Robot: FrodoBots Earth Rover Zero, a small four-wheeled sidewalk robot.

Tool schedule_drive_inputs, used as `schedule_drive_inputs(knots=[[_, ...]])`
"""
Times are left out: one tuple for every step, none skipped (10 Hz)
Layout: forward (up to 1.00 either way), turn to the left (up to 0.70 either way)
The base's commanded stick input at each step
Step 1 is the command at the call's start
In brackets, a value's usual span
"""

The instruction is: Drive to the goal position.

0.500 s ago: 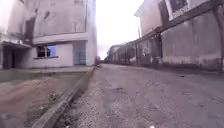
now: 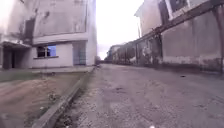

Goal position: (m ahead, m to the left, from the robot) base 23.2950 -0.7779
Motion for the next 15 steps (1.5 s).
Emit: schedule_drive_inputs(knots=[[0.0,-0.7],[0.0,-0.7],[0.0,-0.7],[0.0,-0.7],[0.0,-0.7],[0.0,-0.7],[0.0,0.0],[0.0,0.0],[0.07,0.0],[0.22,0.0],[0.55,0.0],[0.7,0.0],[0.7,0.0],[0.7,0.0],[0.7,0.0]])
